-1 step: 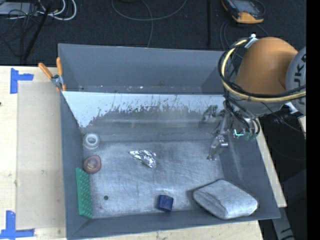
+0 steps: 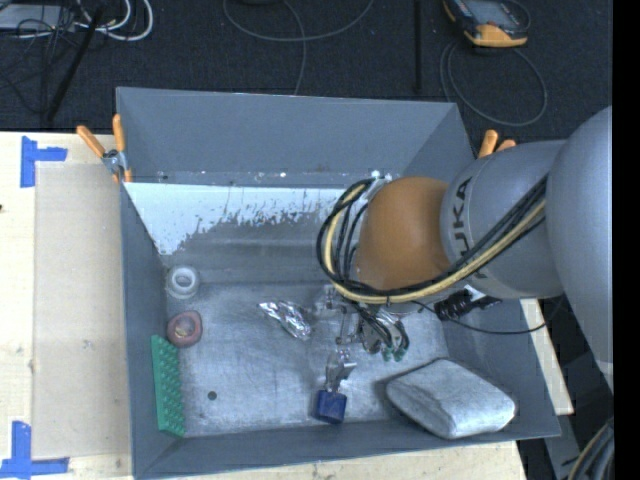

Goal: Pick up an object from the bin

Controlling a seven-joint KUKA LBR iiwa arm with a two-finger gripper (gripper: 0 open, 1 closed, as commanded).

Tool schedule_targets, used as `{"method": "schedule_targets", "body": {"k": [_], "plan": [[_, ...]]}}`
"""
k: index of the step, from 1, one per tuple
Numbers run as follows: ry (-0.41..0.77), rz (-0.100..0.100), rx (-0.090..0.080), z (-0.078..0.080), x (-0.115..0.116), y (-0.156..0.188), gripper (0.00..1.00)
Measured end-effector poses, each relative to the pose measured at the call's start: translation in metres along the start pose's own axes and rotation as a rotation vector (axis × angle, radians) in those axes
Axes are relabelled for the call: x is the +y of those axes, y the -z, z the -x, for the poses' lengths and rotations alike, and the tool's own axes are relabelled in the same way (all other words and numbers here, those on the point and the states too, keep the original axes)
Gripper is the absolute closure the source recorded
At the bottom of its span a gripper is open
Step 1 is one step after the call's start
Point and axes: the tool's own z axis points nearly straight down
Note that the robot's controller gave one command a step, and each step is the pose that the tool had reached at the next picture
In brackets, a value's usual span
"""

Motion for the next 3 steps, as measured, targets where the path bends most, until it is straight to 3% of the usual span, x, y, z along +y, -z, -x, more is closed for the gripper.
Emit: {"method": "schedule_targets", "body": {"k": [1, 2, 3], "plan": [[-0.119, 0.0, -0.013, 0.06, 0.048, -0.018, 0.0], [-0.118, -0.003, -0.013, 0.059, 0.046, -0.017, 1.0], [-0.293, -0.001, -0.016, 0.079, 0.038, 0.045, 1.0]]}}
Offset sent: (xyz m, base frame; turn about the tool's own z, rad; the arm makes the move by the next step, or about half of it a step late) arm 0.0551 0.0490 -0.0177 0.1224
